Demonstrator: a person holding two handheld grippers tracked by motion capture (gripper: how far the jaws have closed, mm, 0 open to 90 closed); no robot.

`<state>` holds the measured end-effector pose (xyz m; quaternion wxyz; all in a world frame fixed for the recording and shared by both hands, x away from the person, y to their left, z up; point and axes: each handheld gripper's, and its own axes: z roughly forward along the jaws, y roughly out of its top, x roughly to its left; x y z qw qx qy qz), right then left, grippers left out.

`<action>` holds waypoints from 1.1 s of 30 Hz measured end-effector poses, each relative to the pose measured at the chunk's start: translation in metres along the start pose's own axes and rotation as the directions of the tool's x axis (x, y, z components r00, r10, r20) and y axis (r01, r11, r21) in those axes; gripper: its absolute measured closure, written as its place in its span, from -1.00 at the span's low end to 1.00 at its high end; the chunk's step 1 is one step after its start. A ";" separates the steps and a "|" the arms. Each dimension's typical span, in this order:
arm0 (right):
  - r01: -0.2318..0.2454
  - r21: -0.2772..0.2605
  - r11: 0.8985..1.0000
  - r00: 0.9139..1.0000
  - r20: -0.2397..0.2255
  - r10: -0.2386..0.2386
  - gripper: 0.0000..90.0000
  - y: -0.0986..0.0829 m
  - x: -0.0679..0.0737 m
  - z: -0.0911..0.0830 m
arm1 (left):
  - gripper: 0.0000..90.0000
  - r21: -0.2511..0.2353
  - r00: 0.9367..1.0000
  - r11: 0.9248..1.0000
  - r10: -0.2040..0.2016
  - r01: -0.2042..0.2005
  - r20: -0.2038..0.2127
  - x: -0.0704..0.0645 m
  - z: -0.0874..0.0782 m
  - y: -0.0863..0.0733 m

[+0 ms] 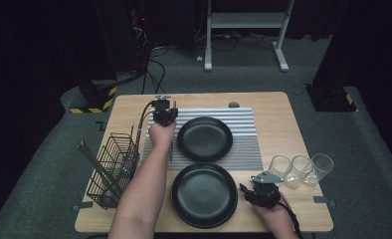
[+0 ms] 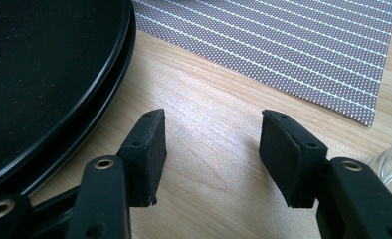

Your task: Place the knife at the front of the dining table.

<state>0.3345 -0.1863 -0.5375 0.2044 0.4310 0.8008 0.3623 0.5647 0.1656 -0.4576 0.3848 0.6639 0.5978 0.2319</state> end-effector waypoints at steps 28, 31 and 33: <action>0.001 0.001 1.000 1.000 0.002 -0.001 -0.02 0.000 0.000 0.000 | 0.85 0.082 0.999 0.996 -0.034 0.037 -0.037 0.017 0.009 -0.003; 0.001 0.001 1.000 1.000 0.003 -0.001 -0.02 0.000 0.000 0.000 | 0.85 0.100 0.999 0.994 -0.036 0.040 -0.040 0.017 0.013 -0.005; 0.000 0.001 1.000 1.000 0.003 0.000 -0.02 0.000 0.000 0.000 | 0.85 0.107 0.998 0.993 -0.038 0.042 -0.040 0.018 0.015 -0.006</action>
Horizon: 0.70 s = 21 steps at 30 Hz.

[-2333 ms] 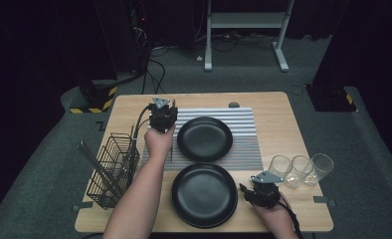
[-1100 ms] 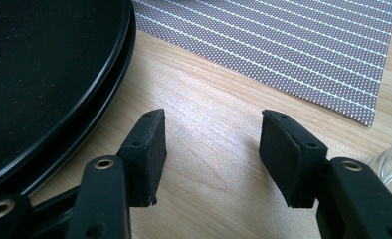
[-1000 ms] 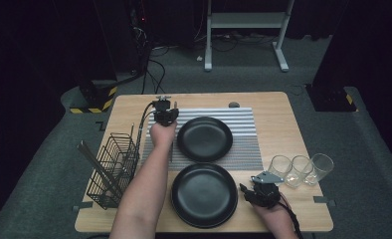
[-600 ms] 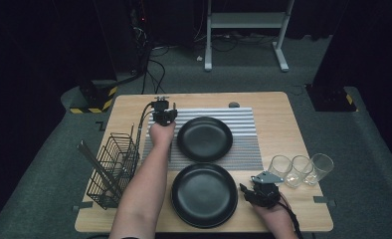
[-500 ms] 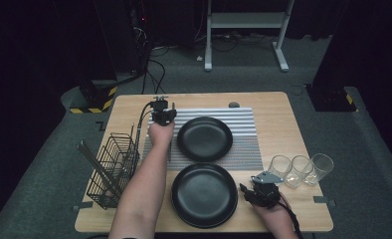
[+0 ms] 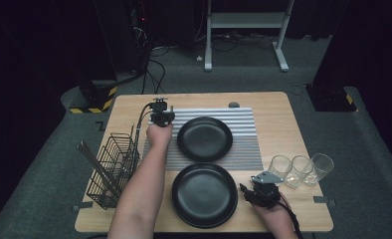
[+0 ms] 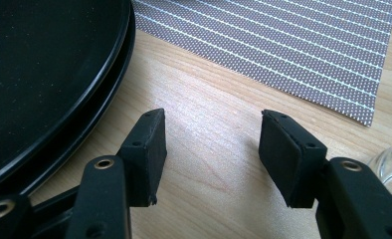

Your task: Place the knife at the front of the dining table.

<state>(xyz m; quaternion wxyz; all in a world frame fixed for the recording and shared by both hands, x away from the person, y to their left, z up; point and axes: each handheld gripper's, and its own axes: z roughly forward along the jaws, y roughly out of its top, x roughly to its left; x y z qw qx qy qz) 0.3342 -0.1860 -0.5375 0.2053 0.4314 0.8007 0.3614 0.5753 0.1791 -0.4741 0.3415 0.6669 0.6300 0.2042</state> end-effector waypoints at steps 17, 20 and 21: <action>0.000 0.000 1.000 1.000 -0.002 0.000 -0.02 0.000 0.000 0.000 | 0.84 0.074 1.000 0.997 -0.024 0.025 -0.010 0.005 0.017 -0.013; 0.000 0.000 1.000 1.000 -0.003 0.000 -0.02 0.000 0.000 0.000 | 0.84 0.083 1.000 0.996 -0.028 0.029 -0.011 0.005 0.018 -0.014; 0.000 0.000 1.000 1.000 -0.003 0.000 -0.02 0.000 0.000 0.000 | 0.84 0.087 1.000 0.996 -0.026 0.027 -0.014 0.005 0.019 -0.015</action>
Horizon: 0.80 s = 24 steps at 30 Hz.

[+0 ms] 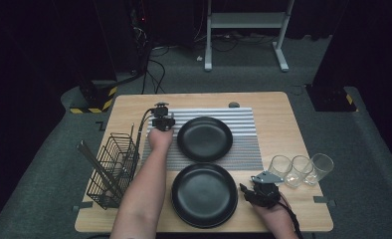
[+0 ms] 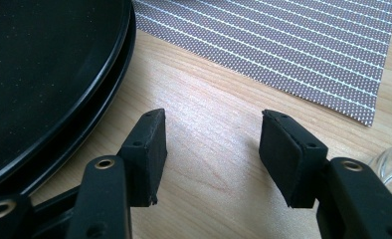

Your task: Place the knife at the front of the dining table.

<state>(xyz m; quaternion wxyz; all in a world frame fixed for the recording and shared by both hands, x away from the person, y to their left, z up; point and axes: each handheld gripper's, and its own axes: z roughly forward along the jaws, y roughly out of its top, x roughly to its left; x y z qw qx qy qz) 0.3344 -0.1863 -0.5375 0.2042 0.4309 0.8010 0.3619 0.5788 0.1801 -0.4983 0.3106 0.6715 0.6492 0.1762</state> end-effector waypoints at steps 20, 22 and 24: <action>0.002 0.001 1.000 1.000 -0.004 -0.002 -0.03 0.000 0.000 0.000 | 0.83 0.019 1.000 1.000 -0.017 0.017 0.002 0.004 0.005 -0.003; 0.002 0.001 1.000 1.000 -0.004 -0.002 -0.03 0.000 0.000 0.000 | 0.81 0.028 1.000 1.000 -0.012 0.012 0.002 0.006 0.005 -0.005; 0.002 0.001 1.000 1.000 -0.004 -0.002 -0.03 0.000 0.000 0.000 | 0.80 0.025 1.000 1.000 -0.007 0.007 0.006 0.007 0.005 -0.005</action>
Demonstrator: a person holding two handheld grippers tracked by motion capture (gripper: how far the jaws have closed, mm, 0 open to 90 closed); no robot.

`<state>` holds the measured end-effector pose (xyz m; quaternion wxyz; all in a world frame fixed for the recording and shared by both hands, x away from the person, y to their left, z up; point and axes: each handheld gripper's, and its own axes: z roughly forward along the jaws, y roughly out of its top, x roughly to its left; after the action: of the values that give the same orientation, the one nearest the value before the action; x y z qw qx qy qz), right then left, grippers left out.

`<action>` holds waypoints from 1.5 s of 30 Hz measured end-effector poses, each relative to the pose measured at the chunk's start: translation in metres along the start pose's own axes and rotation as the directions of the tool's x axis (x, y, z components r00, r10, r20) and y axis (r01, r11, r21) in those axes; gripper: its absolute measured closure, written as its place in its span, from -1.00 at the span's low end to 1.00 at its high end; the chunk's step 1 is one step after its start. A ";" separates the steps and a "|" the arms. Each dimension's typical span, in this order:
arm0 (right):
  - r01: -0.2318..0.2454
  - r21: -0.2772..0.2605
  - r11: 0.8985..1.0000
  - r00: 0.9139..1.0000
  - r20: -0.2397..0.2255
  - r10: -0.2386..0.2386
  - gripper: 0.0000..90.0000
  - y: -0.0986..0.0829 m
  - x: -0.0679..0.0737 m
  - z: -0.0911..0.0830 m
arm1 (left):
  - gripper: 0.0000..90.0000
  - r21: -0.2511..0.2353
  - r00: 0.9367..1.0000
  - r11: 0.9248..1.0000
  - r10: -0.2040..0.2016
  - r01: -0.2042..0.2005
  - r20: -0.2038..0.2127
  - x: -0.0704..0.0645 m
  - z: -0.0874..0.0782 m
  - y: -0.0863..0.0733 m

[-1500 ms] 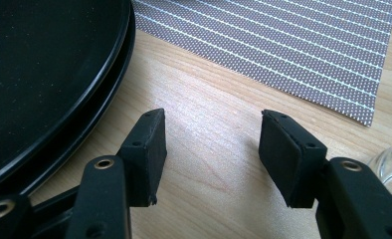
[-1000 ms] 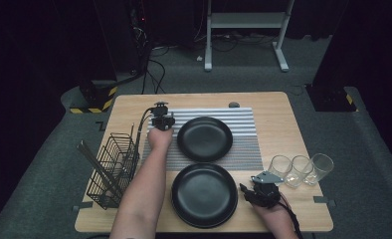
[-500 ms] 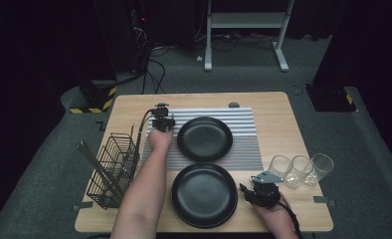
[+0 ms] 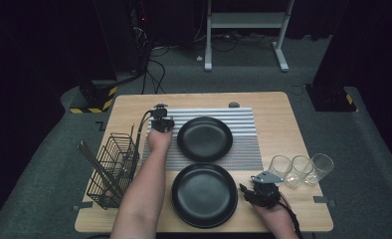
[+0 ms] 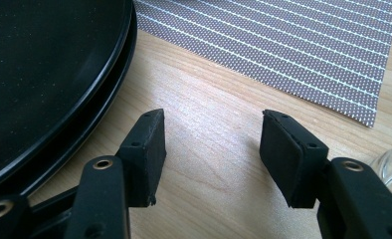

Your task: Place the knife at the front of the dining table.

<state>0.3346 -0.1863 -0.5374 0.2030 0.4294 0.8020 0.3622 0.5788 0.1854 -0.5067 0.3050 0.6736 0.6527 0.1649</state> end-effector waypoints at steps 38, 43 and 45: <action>0.005 0.001 1.000 1.000 -0.002 -0.005 -0.03 0.000 0.000 0.000 | 0.30 -0.114 0.981 0.975 0.186 -0.191 -0.053 -0.037 -0.054 -0.033; 0.005 0.001 1.000 1.000 -0.002 -0.005 -0.03 0.000 0.000 0.000 | 0.38 -0.138 0.985 0.976 0.167 -0.170 -0.033 -0.036 -0.063 -0.041; 0.005 0.001 1.000 1.000 -0.002 -0.005 -0.03 0.000 0.000 0.000 | 0.41 -0.139 0.985 0.976 0.167 -0.170 -0.033 -0.035 -0.065 -0.045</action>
<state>0.3343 -0.1859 -0.5374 0.2029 0.4273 0.8034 0.3616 0.5000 0.1622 -0.4797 0.3302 0.7013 0.5831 0.2430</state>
